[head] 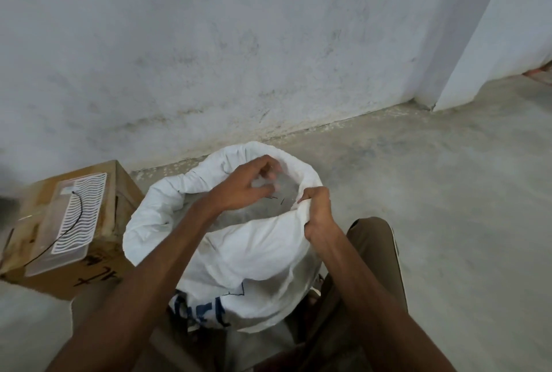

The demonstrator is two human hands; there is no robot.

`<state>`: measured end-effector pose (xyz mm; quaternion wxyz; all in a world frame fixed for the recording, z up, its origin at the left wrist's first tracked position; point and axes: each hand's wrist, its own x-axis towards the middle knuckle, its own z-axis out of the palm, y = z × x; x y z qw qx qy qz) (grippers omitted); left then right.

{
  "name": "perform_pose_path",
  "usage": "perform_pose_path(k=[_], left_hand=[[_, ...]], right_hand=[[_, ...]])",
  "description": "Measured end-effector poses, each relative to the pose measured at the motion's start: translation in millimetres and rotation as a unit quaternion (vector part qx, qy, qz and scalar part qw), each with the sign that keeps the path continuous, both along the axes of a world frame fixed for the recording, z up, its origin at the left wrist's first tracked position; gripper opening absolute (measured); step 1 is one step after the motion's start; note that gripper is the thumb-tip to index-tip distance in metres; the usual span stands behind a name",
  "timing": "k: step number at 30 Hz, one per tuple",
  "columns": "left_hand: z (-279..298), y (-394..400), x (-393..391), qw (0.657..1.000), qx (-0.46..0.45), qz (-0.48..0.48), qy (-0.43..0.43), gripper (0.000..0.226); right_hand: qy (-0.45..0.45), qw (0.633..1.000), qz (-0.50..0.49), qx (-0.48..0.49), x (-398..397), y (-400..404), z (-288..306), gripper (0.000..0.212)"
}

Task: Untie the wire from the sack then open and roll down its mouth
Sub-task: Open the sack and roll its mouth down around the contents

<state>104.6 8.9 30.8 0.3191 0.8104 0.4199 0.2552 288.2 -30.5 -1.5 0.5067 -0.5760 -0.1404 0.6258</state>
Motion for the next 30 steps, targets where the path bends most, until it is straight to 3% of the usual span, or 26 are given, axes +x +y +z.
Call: perform_pose_path(k=[2, 4, 6, 13, 16, 19, 20, 22, 24, 26, 28, 30], left_hand=[[-1.2, -44.4, -5.5, 0.999, -0.052, -0.003, -0.01, 0.059], [-14.9, -82.7, -3.9, 0.996, 0.048, 0.009, 0.079, 0.089], [-35.6, -105.9, 5.2, 0.971, 0.165, 0.033, 0.173, 0.099], [-34.8, -115.5, 21.3, 0.916, 0.324, 0.125, 0.201, 0.051], [-22.4, -113.4, 15.5, 0.908, 0.342, 0.154, 0.187, 0.037], [-24.1, -114.9, 7.2, 0.906, 0.347, 0.164, 0.178, 0.03], [-28.0, -116.6, 6.8, 0.902, 0.358, 0.155, 0.183, 0.029], [-37.1, -120.2, 7.3, 0.898, 0.376, 0.123, 0.193, 0.031], [-42.0, -121.7, 3.6, 0.916, 0.35, 0.099, 0.17, 0.034], [-43.5, -124.2, -5.4, 0.953, 0.268, 0.091, 0.103, 0.037], [-44.7, -127.6, -14.9, 0.981, 0.17, 0.089, 0.016, 0.04], [-44.1, -129.2, -21.7, 0.986, 0.113, 0.119, -0.04, 0.032]], right_hand=[[0.059, 0.997, -0.041, 0.022, -1.0, -3.4, 4.2, 0.028], [0.103, 0.991, -0.067, 0.049, -3.5, -8.0, 4.7, 0.031], [0.124, 0.987, -0.067, 0.078, -5.9, -17.1, 9.8, 0.019], [0.141, 0.987, -0.051, 0.064, 11.1, -47.0, 28.7, 0.015], [0.118, 0.99, 0.016, 0.079, 11.1, -68.2, 26.8, 0.052], [0.042, 0.995, 0.086, -0.015, -4.7, -87.8, 17.6, 0.086], [0.058, 0.993, 0.098, -0.027, -11.0, -89.9, 16.0, 0.085], [0.142, 0.985, 0.098, -0.007, -24.7, -89.1, 21.9, 0.062], [0.168, 0.985, 0.048, 0.01, -37.8, -83.3, 26.4, 0.043], [0.146, 0.989, 0.015, 0.021, -44.3, -76.9, 25.8, 0.037], [0.158, 0.986, 0.032, 0.035, -41.5, -78.8, 20.5, 0.033], [0.188, 0.98, 0.046, 0.045, -32.8, -86.1, 10.4, 0.031]])
